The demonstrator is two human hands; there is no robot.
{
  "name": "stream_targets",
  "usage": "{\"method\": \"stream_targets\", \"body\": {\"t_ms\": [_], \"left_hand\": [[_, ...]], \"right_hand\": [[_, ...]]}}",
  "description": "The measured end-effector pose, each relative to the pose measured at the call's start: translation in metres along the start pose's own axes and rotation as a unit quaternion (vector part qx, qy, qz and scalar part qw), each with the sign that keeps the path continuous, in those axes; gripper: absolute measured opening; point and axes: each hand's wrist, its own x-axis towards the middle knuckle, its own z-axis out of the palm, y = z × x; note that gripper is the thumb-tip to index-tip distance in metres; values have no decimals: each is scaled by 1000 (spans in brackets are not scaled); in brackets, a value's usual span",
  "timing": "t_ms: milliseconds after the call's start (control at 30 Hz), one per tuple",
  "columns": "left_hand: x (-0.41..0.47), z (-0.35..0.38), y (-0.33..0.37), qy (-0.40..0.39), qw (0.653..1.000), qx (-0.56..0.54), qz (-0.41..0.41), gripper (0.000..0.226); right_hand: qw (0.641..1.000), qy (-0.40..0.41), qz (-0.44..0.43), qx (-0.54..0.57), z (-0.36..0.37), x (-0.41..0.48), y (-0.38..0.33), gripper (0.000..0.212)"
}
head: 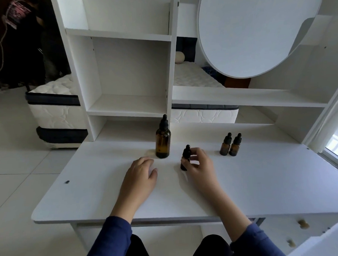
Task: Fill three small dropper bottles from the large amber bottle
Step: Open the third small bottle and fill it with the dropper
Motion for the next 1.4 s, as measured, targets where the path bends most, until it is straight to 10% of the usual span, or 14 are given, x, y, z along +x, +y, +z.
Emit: {"method": "stream_targets", "body": {"t_ms": [533, 1400], "left_hand": [[-4, -11, 3, -36, 958, -280, -46, 29], [0, -15, 1, -69, 946, -311, -58, 29]], "right_hand": [[997, -62, -42, 17, 35, -23, -29, 18], [987, -17, -158, 30, 38, -11, -30, 12]]}}
